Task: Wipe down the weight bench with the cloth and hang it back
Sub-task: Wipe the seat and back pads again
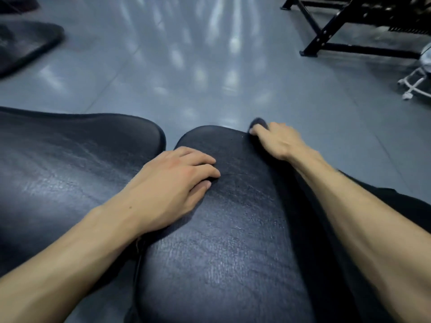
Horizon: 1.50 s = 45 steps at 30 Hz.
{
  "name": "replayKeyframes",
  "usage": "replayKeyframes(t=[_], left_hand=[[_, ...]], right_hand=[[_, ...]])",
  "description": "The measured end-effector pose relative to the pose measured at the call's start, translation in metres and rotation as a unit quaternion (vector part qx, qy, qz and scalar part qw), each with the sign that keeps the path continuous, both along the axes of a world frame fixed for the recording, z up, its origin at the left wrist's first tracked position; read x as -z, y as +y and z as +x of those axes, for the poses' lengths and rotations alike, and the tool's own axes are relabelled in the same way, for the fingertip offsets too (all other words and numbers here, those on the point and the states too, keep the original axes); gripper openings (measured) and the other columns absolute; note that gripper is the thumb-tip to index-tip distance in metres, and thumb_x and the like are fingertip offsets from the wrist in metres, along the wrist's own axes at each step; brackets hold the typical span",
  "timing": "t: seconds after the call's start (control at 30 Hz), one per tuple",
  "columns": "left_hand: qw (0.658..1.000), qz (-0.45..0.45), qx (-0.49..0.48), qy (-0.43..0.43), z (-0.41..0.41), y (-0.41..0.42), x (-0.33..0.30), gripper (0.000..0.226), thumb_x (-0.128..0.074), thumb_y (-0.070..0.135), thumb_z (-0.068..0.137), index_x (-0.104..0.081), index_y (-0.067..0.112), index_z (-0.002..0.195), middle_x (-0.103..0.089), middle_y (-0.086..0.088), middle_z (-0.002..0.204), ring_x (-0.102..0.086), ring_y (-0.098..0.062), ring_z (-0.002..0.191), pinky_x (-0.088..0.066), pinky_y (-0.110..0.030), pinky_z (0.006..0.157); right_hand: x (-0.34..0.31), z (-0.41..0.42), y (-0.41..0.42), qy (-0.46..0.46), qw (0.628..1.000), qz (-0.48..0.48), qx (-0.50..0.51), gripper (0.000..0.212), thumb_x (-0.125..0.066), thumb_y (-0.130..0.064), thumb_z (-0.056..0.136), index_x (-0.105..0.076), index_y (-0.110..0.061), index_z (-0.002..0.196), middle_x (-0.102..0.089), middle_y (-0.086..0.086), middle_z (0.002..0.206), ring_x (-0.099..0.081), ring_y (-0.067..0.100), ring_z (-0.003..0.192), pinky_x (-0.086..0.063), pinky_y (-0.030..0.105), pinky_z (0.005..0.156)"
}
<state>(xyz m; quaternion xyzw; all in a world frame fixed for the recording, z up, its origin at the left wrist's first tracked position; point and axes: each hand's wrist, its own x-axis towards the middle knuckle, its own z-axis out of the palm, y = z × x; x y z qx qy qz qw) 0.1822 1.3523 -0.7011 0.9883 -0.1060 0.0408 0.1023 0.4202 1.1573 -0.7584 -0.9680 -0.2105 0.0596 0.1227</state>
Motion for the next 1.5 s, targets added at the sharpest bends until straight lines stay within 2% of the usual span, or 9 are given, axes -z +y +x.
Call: replayKeyframes(t=[0.13, 0.27, 0.4, 0.57, 0.8, 0.97, 1.2, 1.37, 1.5], left_hand=[[0.998, -0.012, -0.051, -0.022, -0.022, 0.032, -0.010, 0.027, -0.051, 0.029, 0.100, -0.071, 0.032, 0.118, -0.064, 0.015, 0.131, -0.056, -0.018, 0.122, -0.047, -0.044, 0.101], [0.994, -0.017, -0.096, -0.051, -0.052, 0.068, -0.020, 0.027, -0.054, 0.022, 0.098, -0.073, 0.029, 0.115, -0.066, 0.011, 0.130, -0.058, -0.025, 0.120, -0.047, -0.049, 0.101], [0.986, -0.039, -0.148, -0.061, -0.079, 0.087, -0.029, 0.028, -0.054, 0.018, 0.097, -0.073, 0.029, 0.114, -0.067, 0.011, 0.131, -0.059, -0.026, 0.119, -0.048, -0.048, 0.101], [0.977, -0.047, -0.196, -0.061, -0.099, 0.089, -0.032, 0.031, -0.051, 0.016, 0.097, -0.073, 0.028, 0.115, -0.067, 0.012, 0.131, -0.057, -0.024, 0.121, -0.049, -0.047, 0.100], [0.972, -0.063, -0.215, -0.070, -0.093, 0.083, -0.023, 0.031, -0.052, 0.015, 0.095, -0.071, 0.027, 0.116, -0.069, 0.011, 0.125, -0.057, -0.024, 0.118, -0.045, -0.047, 0.103], [0.967, -0.064, -0.240, -0.059, -0.103, 0.068, -0.023, 0.032, -0.050, 0.014, 0.096, -0.071, 0.028, 0.117, -0.066, 0.011, 0.131, -0.054, -0.022, 0.125, -0.043, -0.045, 0.106], [0.939, -0.114, -0.319, -0.055, -0.146, 0.057, -0.032, 0.035, -0.047, 0.013, 0.098, -0.070, 0.029, 0.118, -0.071, 0.007, 0.123, -0.058, -0.024, 0.120, -0.048, -0.046, 0.101], [0.919, -0.161, -0.354, -0.058, -0.182, 0.039, -0.041, 0.036, -0.046, 0.013, 0.098, -0.070, 0.031, 0.119, -0.072, 0.010, 0.122, -0.061, -0.018, 0.121, -0.049, -0.042, 0.103], [0.914, -0.183, -0.358, -0.058, -0.208, 0.030, -0.056, 0.036, -0.046, 0.013, 0.098, -0.070, 0.032, 0.117, -0.072, 0.013, 0.121, -0.064, -0.015, 0.115, -0.050, -0.038, 0.102]], right_hand=[[-0.027, -0.054, 0.125, -0.034, 0.991, 0.043, -0.122, 0.051, -0.026, -0.065, 0.081, -0.057, -0.024, 0.077, -0.071, 0.017, 0.100, -0.053, 0.032, 0.079, -0.036, 0.040, 0.067], [-0.034, -0.065, 0.087, 0.016, 0.990, 0.112, -0.089, 0.043, -0.032, -0.058, 0.088, -0.056, -0.023, 0.083, -0.066, 0.012, 0.104, -0.057, 0.031, 0.093, -0.039, 0.040, 0.076], [-0.031, -0.064, 0.030, 0.034, 0.995, 0.092, 0.006, 0.042, -0.032, -0.048, 0.098, -0.056, -0.016, 0.085, -0.063, 0.013, 0.097, -0.053, 0.031, 0.084, -0.036, 0.042, 0.072], [-0.041, -0.064, 0.043, 0.044, 0.997, 0.067, -0.024, 0.036, -0.036, -0.049, 0.094, -0.053, -0.023, 0.076, -0.060, -0.001, 0.081, -0.053, 0.018, 0.075, -0.033, 0.034, 0.059], [-0.052, -0.058, 0.125, 0.051, 0.987, 0.027, -0.153, 0.044, -0.041, -0.061, 0.077, -0.060, -0.021, 0.075, -0.059, 0.002, 0.079, -0.054, 0.019, 0.075, -0.038, 0.033, 0.061], [-0.051, -0.090, 0.143, 0.001, 0.962, -0.002, -0.272, 0.063, -0.034, -0.066, 0.065, -0.068, -0.019, 0.091, -0.068, 0.010, 0.093, -0.059, 0.032, 0.092, -0.048, 0.042, 0.080], [-0.062, -0.159, 0.119, -0.053, 0.933, 0.050, -0.351, 0.031, -0.044, -0.045, 0.081, -0.055, -0.020, 0.066, -0.065, 0.005, 0.082, -0.053, 0.027, 0.093, -0.041, 0.040, 0.085], [-0.070, -0.210, 0.100, -0.114, 0.914, 0.019, -0.389, 0.041, -0.038, -0.042, 0.084, -0.072, -0.020, 0.079, -0.067, 0.003, 0.082, -0.052, 0.027, 0.089, -0.042, 0.043, 0.086], [-0.075, -0.239, 0.090, -0.151, 0.905, -0.001, -0.397, 0.042, -0.038, -0.041, 0.088, -0.069, -0.016, 0.076, -0.063, 0.000, 0.080, -0.049, 0.025, 0.085, -0.041, 0.043, 0.084]])
